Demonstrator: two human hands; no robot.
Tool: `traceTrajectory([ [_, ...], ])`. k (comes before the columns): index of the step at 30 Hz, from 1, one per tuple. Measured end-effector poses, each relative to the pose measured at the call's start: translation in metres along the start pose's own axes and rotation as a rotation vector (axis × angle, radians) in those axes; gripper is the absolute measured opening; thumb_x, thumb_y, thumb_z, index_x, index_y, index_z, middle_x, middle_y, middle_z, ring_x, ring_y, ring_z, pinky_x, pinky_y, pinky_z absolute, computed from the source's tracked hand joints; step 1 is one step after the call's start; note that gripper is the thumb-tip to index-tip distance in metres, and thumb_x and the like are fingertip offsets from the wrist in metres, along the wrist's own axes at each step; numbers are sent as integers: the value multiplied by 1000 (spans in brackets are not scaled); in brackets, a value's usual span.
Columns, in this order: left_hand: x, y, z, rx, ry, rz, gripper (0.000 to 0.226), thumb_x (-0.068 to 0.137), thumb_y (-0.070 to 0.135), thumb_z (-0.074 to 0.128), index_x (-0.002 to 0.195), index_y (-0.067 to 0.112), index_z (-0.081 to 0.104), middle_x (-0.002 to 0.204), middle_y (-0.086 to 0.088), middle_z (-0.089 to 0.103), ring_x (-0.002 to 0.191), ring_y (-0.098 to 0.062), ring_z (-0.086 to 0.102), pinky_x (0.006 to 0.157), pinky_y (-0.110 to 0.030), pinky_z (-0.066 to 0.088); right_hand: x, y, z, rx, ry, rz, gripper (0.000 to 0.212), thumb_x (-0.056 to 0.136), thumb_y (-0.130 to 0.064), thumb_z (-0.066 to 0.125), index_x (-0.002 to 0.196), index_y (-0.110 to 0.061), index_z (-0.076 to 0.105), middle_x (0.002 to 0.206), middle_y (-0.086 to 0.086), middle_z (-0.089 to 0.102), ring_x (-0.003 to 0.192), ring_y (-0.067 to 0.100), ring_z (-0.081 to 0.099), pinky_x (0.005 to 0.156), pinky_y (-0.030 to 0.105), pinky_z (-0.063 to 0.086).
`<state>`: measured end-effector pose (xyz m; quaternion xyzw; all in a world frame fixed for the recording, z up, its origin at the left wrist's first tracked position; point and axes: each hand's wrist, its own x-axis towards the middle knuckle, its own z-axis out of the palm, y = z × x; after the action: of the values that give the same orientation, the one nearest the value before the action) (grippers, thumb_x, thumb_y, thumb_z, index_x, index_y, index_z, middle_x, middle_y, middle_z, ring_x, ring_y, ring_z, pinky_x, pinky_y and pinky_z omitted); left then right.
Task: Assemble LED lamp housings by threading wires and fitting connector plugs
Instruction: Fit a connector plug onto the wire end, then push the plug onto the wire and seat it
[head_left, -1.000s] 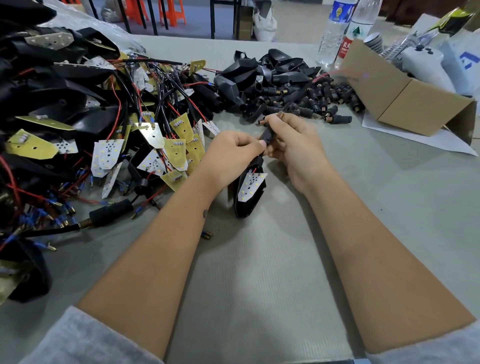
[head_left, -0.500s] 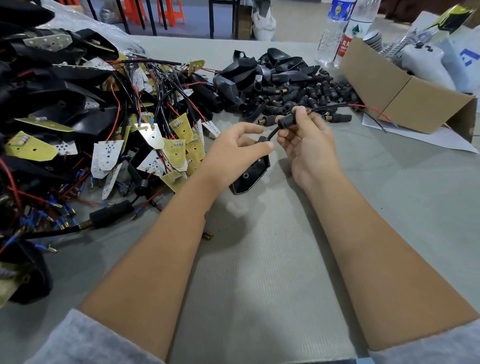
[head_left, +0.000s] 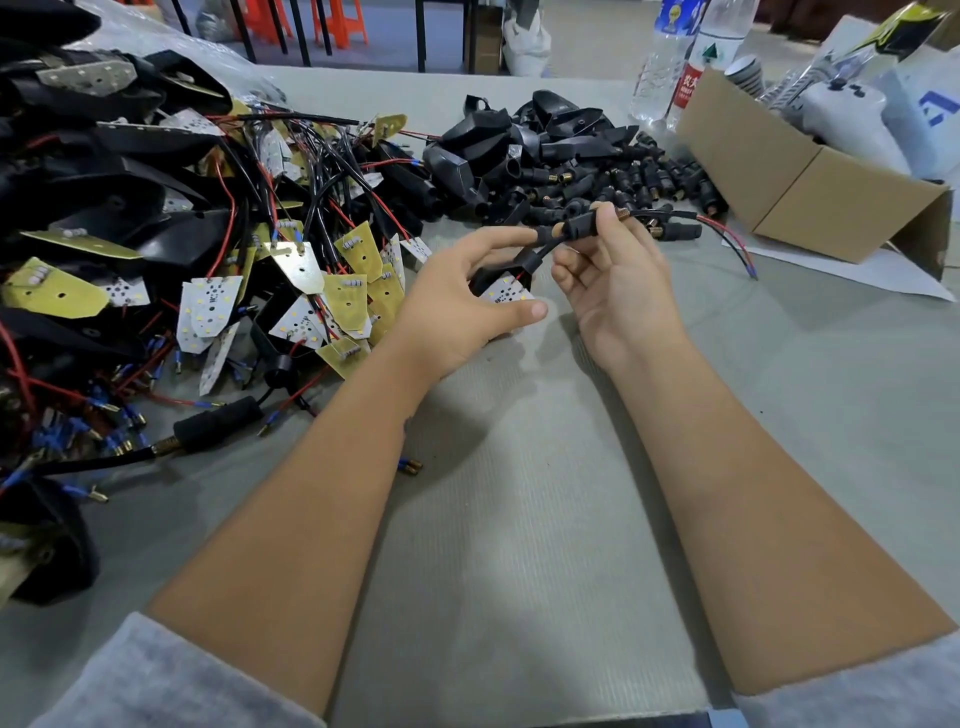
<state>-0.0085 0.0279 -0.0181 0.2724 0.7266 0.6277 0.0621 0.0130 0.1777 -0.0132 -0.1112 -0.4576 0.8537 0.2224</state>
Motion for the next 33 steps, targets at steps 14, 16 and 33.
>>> traceTrajectory([
  [14,4,-4,2,-9,72,-130,36,81,6,78,109,20,61,91,-7,69,69,-19,63,56,-25,53,-5,5,5,-303,-141,-10,14,98,-13,52,85,-14,49,62,-4,65,50,14,53,55,27,47],
  [16,3,-4,2,-17,62,-138,28,86,12,73,109,22,61,84,-5,69,69,-15,62,54,-26,51,-5,4,4,-300,-138,-11,18,98,-13,54,80,-15,50,59,-6,63,53,14,54,56,26,47],
  [33,3,0,-5,-98,-34,-214,15,99,11,53,98,20,66,79,-2,72,63,-15,61,48,-24,43,6,-1,-5,-101,220,-81,25,98,-8,56,75,-13,49,69,3,52,57,9,49,57,20,45],
])
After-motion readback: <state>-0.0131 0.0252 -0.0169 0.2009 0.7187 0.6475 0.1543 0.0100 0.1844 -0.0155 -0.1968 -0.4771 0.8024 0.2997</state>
